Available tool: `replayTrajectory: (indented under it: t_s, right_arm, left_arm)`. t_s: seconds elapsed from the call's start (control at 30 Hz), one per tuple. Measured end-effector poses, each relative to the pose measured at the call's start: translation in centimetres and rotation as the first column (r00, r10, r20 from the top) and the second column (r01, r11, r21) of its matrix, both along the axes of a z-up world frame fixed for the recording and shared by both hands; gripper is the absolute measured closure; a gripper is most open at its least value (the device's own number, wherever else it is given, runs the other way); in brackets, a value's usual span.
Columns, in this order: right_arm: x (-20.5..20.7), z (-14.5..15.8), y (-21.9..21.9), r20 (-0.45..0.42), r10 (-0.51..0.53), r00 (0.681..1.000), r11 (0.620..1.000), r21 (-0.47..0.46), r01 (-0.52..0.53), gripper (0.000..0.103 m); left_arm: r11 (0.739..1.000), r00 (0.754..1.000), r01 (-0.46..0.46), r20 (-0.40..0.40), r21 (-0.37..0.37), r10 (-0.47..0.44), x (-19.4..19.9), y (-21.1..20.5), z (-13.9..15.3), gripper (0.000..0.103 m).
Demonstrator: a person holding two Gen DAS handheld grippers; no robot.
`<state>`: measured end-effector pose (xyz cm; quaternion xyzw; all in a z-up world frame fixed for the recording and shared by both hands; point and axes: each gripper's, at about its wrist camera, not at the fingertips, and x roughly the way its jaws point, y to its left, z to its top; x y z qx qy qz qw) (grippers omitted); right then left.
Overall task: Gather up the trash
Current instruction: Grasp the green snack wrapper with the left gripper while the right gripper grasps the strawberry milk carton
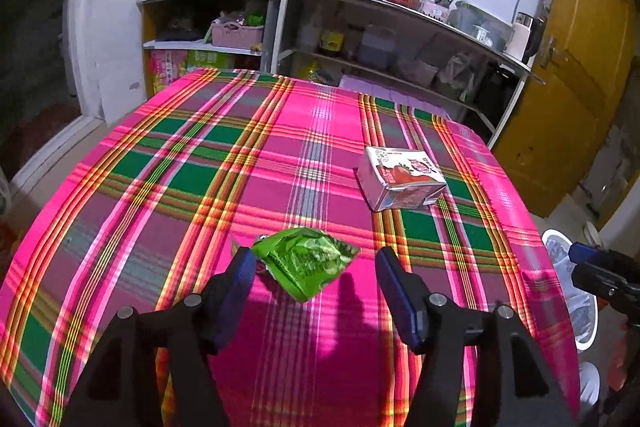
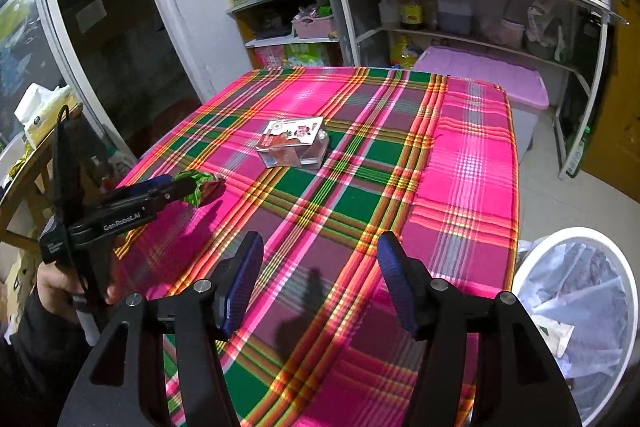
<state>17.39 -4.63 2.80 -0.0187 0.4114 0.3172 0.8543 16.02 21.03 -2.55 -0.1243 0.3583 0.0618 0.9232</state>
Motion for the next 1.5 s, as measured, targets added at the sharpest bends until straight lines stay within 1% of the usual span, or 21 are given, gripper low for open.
replayTrajectory:
  t_s: [0.03, 0.07, 0.1, 0.17, 0.4, 0.57, 0.63, 0.67, 0.7, 0.73, 1.03, 1.23, 1.37, 1.5]
  right_arm:
    - [0.1, 0.0, 0.1, -0.001, -0.001, 1.000, 1.000, 0.001, 0.001, 0.043]
    - [0.1, 0.0, 0.1, -0.001, -0.001, 1.000, 1.000, 0.002, 0.001, 0.043]
    - [0.2, 0.0, 0.2, -0.002, -0.001, 1.000, 1.000, 0.001, 0.001, 0.043]
    - [0.3, -0.1, 0.3, -0.004, 0.000, 1.000, 1.000, -0.001, 0.000, 0.043]
    - [0.6, -0.5, 0.5, -0.014, -0.004, 1.000, 1.000, 0.000, 0.004, 0.043]
    - [0.8, -0.4, 0.6, -0.015, -0.006, 1.000, 1.000, -0.002, 0.006, 0.043]
    - [1.0, -0.3, 0.9, -0.015, -0.007, 1.000, 1.000, -0.001, 0.007, 0.043]
    - [1.2, -0.3, 1.1, -0.016, -0.006, 1.000, 1.000, 0.000, 0.006, 0.043]
    - [1.3, -0.3, 1.3, -0.016, -0.004, 1.000, 1.000, 0.001, 0.004, 0.043]
    - [1.4, -0.3, 1.7, -0.016, -0.001, 1.000, 1.000, 0.001, 0.001, 0.043]
    - [3.1, -0.3, 6.1, 0.001, 0.034, 0.999, 0.999, -0.021, -0.034, 0.043]
    - [5.8, -0.2, 9.2, 0.018, 0.013, 1.000, 0.999, -0.032, -0.012, 0.043]
    - [7.1, -0.7, 12.3, 0.039, 0.020, 0.999, 0.997, -0.076, -0.017, 0.043]
    - [7.7, -2.1, 15.5, 0.070, 0.038, 0.997, 0.988, -0.151, -0.028, 0.043]
  left_arm:
    - [1.000, 1.000, 0.004, 0.000, 0.006, -0.004, 0.2, 0.0, 0.0, 0.039]
    - [1.000, 1.000, 0.012, -0.006, 0.020, -0.011, 0.7, 0.0, -0.2, 0.036]
    - [0.999, 1.000, 0.011, -0.025, 0.032, -0.011, 1.1, 0.0, -0.5, 0.034]
    - [0.999, 0.998, 0.000, -0.056, 0.036, 0.002, 1.8, 0.1, -1.0, 0.034]
    - [0.999, 0.996, -0.021, -0.087, 0.031, 0.023, 2.9, 0.5, -1.8, 0.034]
    - [0.999, 0.991, -0.044, -0.129, 0.020, 0.046, 3.7, 0.6, -2.7, 0.035]
    - [0.999, 0.992, -0.043, -0.115, 0.018, 0.045, 3.5, 0.6, -2.6, 0.049]
    - [0.999, 0.993, -0.040, -0.113, 0.014, 0.041, 3.4, 0.6, -2.5, 0.060]
    - [0.999, 0.993, -0.040, -0.111, 0.012, 0.041, 3.3, 0.6, -2.5, 0.067]
    - [0.999, 0.993, -0.039, -0.107, 0.010, 0.040, 3.1, 0.5, -2.5, 0.068]
    - [1.000, 1.000, -0.016, 0.003, -0.005, 0.016, 0.2, 0.6, -0.5, 0.073]
    - [0.999, 0.999, -0.025, 0.046, -0.028, 0.027, -1.7, 1.7, 0.6, 0.073]
    - [0.998, 0.997, -0.036, 0.059, -0.050, 0.039, -3.0, 2.6, 0.6, 0.073]
    - [0.996, 0.996, -0.053, 0.064, -0.070, 0.057, -3.9, 3.6, 0.4, 0.073]
